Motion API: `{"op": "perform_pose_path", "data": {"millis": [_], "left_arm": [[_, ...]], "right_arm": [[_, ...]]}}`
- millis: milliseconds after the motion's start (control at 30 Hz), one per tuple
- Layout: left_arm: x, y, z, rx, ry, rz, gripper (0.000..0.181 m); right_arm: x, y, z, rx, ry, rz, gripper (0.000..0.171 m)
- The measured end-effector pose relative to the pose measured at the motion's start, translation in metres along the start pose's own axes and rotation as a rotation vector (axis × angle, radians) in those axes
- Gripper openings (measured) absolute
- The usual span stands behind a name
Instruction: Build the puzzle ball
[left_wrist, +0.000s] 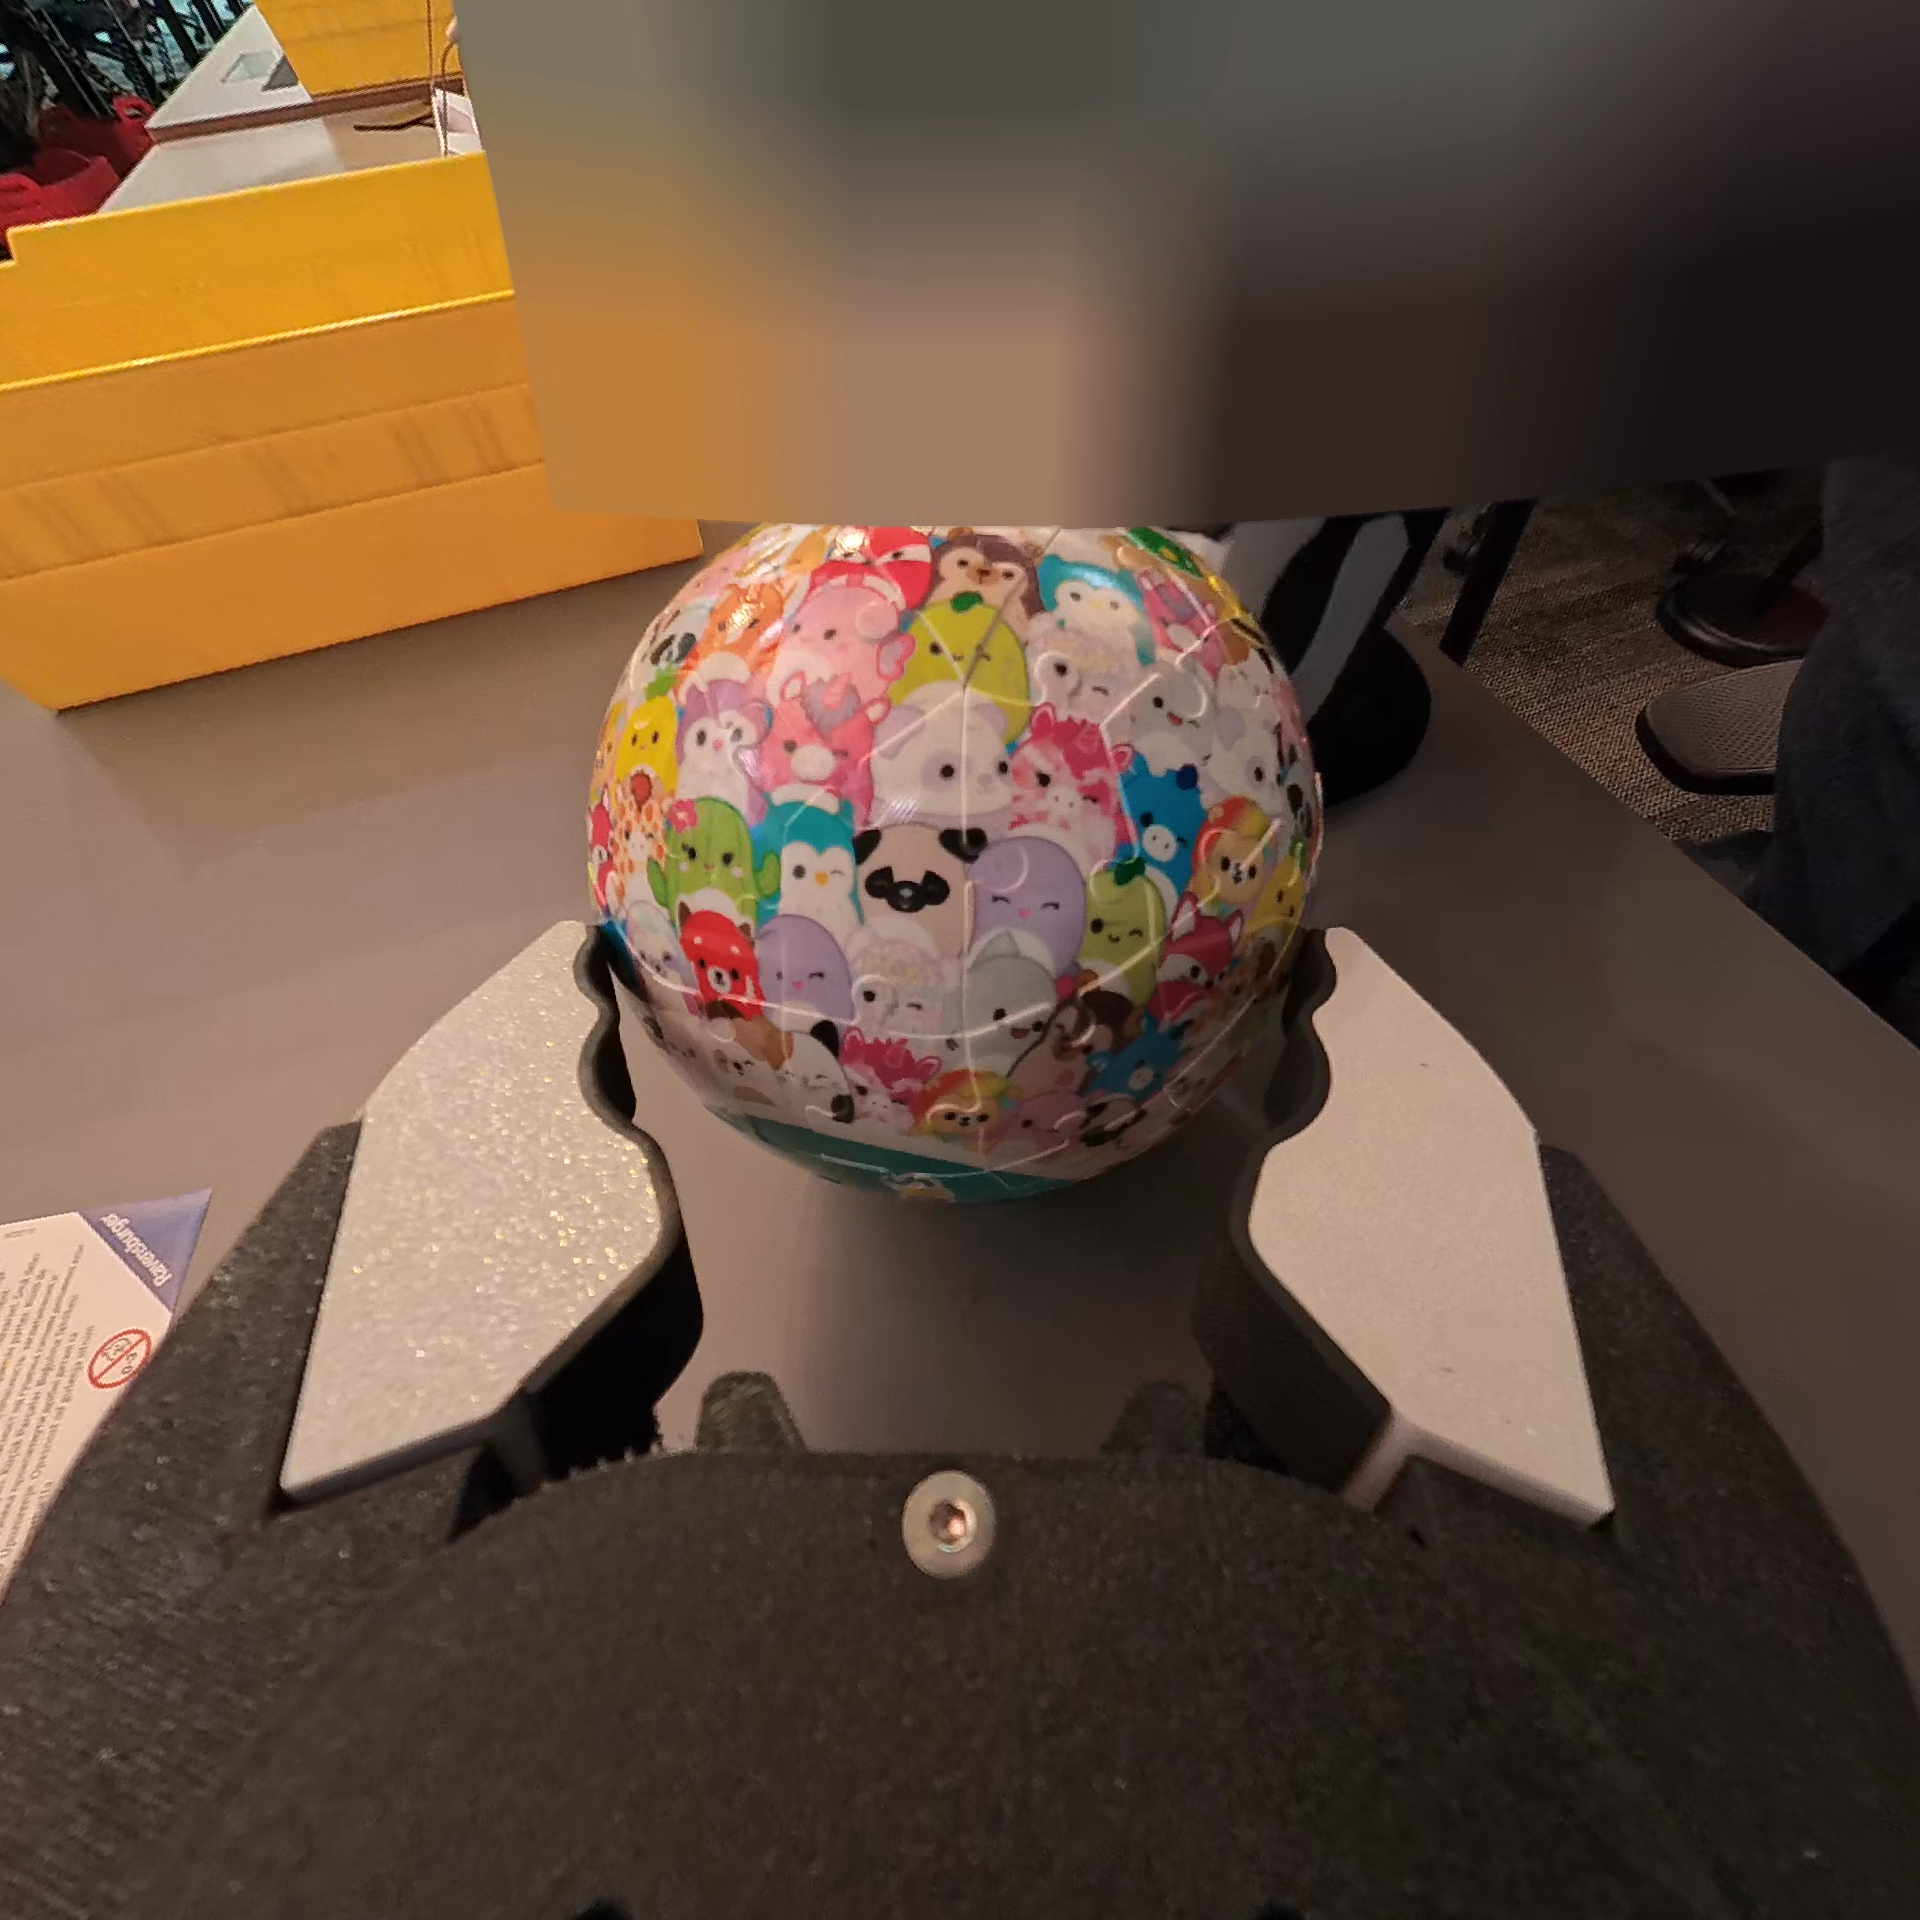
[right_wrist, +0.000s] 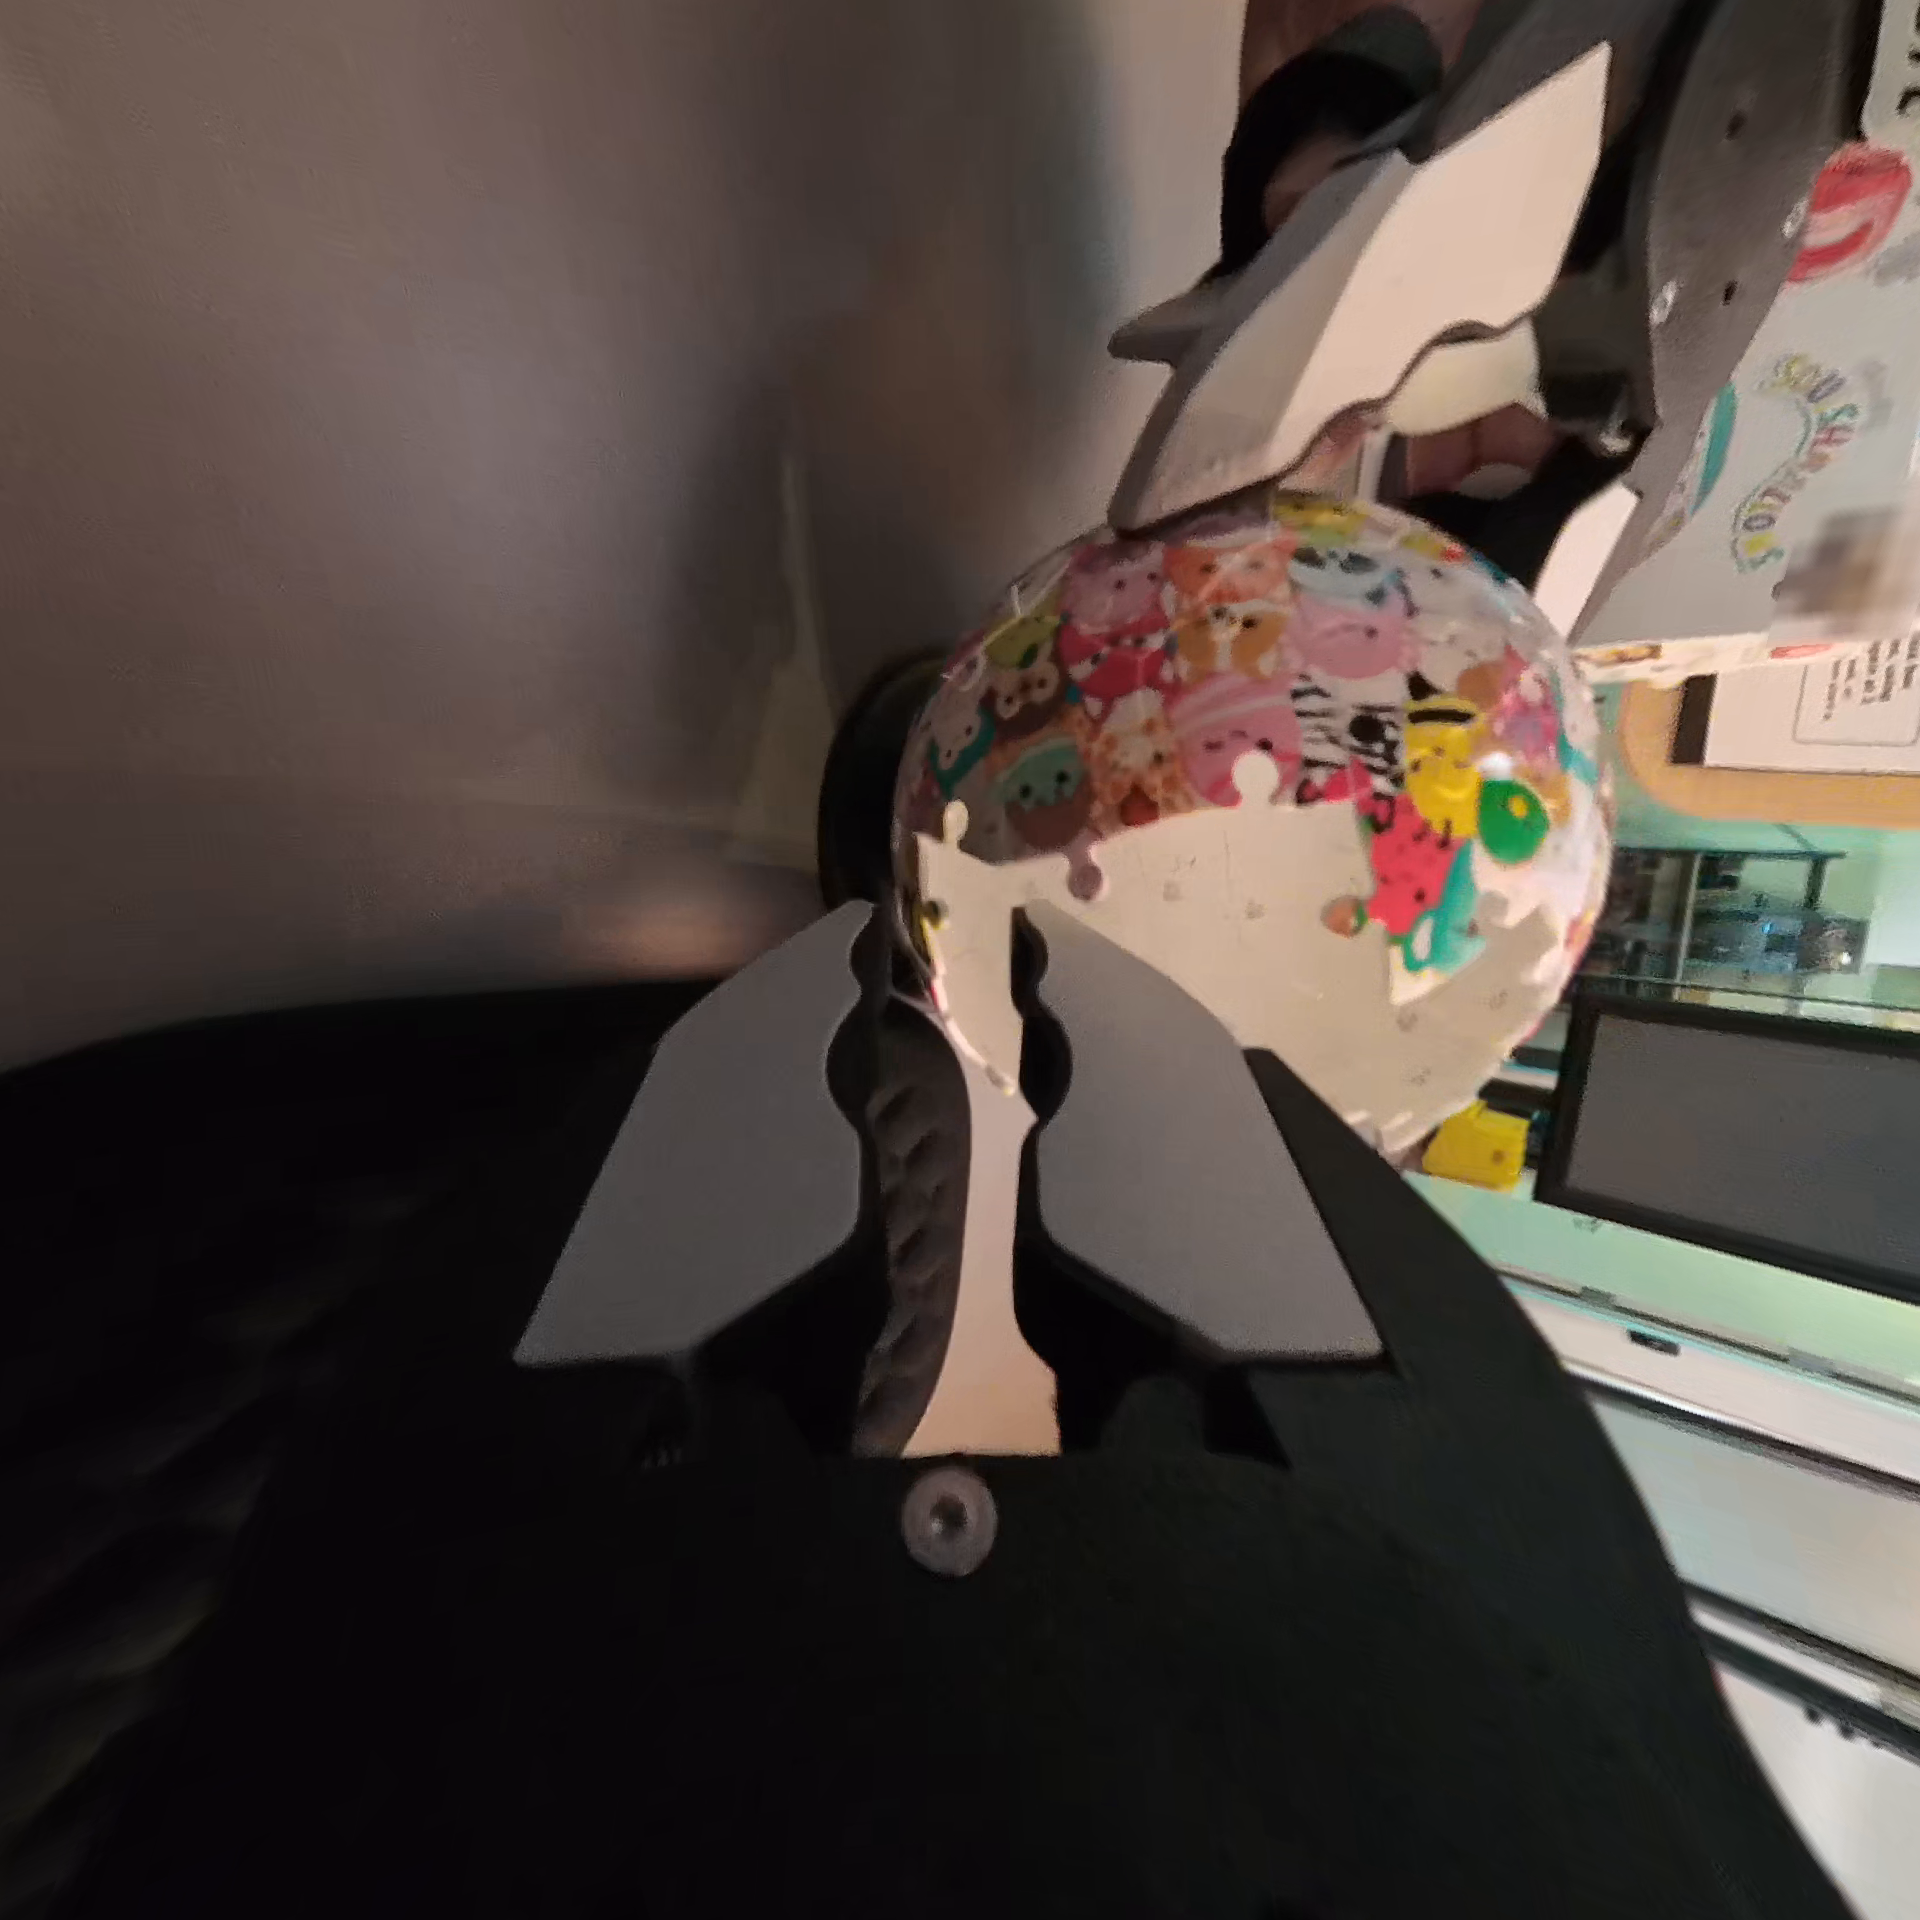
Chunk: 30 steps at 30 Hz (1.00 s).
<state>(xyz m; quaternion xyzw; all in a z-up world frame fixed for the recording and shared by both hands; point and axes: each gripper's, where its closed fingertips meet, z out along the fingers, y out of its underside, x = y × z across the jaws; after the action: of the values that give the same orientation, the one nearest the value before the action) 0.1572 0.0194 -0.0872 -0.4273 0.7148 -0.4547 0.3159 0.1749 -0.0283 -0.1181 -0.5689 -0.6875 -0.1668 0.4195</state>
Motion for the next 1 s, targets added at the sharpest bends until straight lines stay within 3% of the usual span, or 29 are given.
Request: {"op": "perform_pose_path", "data": {"millis": [167,467,600,1000], "left_arm": [[0.000,-0.001,0.000,0.007,0.004,0.000,0.120],[-0.001,-0.001,-0.001,0.019,0.017,-0.011,0.120],[0.000,-0.001,-0.001,0.019,0.020,-0.011,0.120],[0.004,-0.005,0.000,0.016,0.028,0.020,0.120]], "right_arm": [[0.005,0.016,-0.006,0.008,-0.007,0.023,0.027],[-0.010,0.006,0.012,0.081,-0.137,-0.079,0.030],[-0.011,0.012,0.019,0.043,-0.121,-0.158,0.015],[-0.014,0.010,0.017,0.045,-0.169,-0.234,0.005]]}}
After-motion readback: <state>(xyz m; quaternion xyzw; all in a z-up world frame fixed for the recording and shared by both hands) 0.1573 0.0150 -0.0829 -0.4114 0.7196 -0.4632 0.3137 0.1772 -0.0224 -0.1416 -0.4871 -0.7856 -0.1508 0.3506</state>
